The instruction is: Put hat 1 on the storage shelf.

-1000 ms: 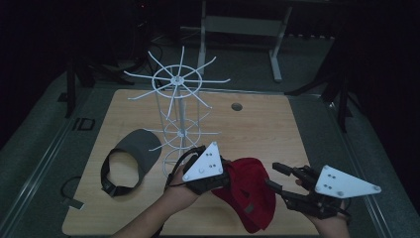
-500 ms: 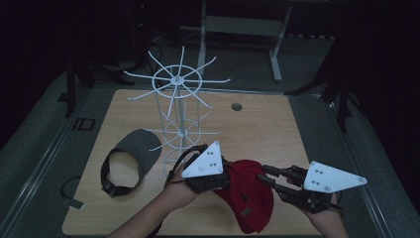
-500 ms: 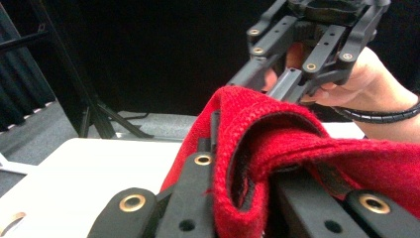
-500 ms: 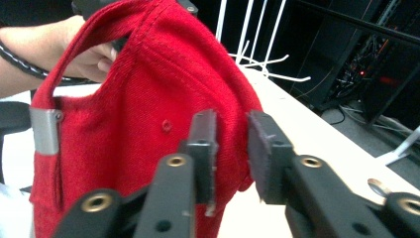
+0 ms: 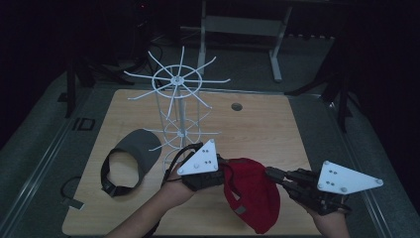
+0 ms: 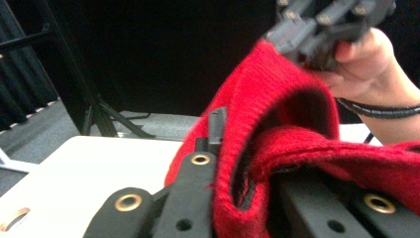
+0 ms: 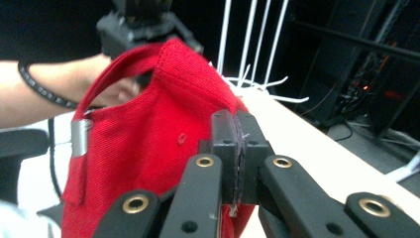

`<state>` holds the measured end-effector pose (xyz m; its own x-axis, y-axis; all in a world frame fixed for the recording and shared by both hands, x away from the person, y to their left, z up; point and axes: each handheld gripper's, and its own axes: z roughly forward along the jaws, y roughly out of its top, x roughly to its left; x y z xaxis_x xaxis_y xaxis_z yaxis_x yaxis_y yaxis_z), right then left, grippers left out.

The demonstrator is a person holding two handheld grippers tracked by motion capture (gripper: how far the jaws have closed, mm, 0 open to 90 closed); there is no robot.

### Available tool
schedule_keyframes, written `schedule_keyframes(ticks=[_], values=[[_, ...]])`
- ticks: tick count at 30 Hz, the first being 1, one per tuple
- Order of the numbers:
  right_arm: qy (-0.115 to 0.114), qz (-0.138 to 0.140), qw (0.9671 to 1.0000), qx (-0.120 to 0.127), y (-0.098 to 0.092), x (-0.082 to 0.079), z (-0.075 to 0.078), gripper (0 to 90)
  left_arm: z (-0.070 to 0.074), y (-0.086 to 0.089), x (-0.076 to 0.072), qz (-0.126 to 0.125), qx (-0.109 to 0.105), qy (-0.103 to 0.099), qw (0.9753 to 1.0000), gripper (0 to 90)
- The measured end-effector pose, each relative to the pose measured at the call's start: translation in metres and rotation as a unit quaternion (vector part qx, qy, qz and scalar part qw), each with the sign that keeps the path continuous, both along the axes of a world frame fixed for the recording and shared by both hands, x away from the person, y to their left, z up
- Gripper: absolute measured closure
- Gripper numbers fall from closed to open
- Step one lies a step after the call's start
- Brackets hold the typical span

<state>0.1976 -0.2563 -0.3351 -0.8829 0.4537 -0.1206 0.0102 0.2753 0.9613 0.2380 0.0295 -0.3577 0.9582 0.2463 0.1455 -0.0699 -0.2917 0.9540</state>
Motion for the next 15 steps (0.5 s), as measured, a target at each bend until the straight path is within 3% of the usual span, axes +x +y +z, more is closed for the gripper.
schedule_keyframes(ticks=[6,11,15], values=[[0.000,-0.024,0.9997,0.011,-0.005,0.002,0.004,89.2,-0.004,0.000,0.001,0.001,0.008,0.013,0.9999,62.6],[-0.002,-0.043,0.9990,0.010,-0.008,0.003,0.006,89.1,-0.006,0.005,-0.002,0.018,0.005,0.008,0.9998,52.6],[0.002,-0.048,0.9988,0.011,-0.010,0.004,0.006,89.1,-0.009,0.012,-0.006,0.047,0.005,0.001,0.9989,46.9]])
